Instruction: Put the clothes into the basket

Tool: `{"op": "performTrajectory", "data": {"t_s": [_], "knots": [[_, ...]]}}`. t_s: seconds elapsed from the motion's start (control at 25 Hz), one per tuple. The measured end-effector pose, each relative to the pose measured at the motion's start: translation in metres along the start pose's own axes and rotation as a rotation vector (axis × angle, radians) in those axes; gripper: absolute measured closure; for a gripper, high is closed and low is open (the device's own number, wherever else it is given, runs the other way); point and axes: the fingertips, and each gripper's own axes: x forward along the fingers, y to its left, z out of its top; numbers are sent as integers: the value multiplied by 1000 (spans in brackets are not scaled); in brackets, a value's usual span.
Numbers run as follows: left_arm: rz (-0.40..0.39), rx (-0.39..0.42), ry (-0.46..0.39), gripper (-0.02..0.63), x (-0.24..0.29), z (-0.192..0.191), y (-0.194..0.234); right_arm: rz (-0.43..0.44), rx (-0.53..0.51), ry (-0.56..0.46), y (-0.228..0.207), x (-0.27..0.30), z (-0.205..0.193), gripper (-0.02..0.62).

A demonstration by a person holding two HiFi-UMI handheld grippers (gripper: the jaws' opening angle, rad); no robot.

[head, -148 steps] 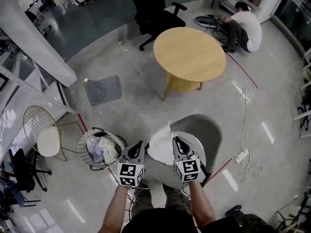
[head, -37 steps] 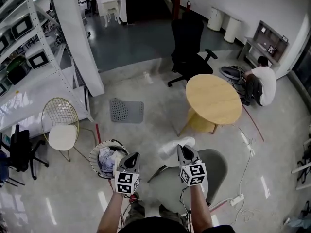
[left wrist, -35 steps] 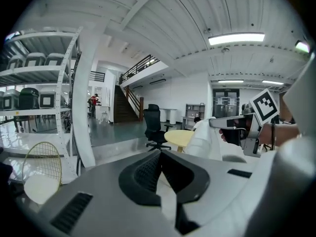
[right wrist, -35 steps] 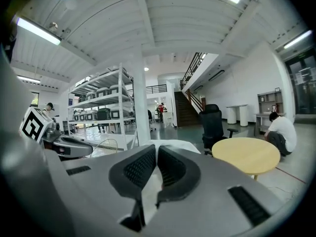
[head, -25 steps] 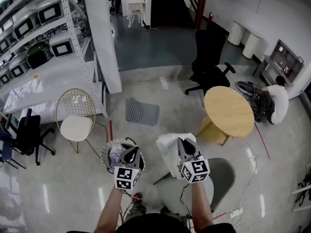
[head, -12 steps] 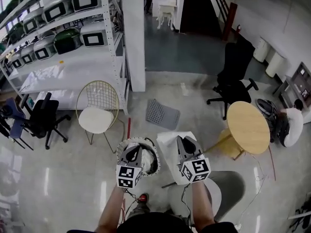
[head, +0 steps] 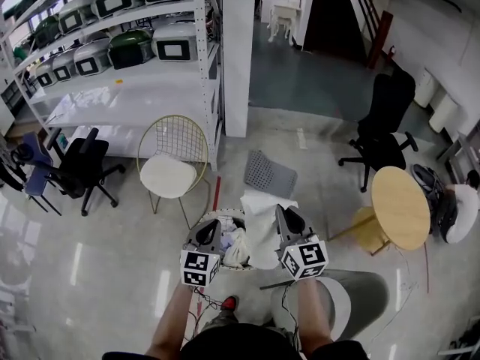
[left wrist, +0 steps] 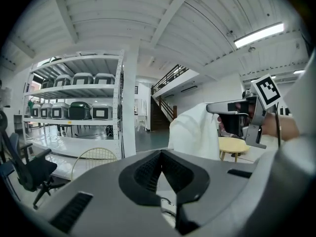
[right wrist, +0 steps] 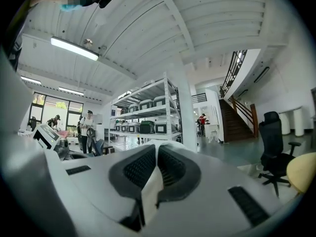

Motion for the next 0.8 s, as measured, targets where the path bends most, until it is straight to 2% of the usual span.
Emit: {"op": "performTrajectory", "data": {"t_s": [0.44,0.8], "knots": [[64,-27,5,600,-15,-8,66,64,5,14,47,60,-8,560],[99,-67,43,600,-17,-34,99,83,37,112,62,87,-57,560]]}}
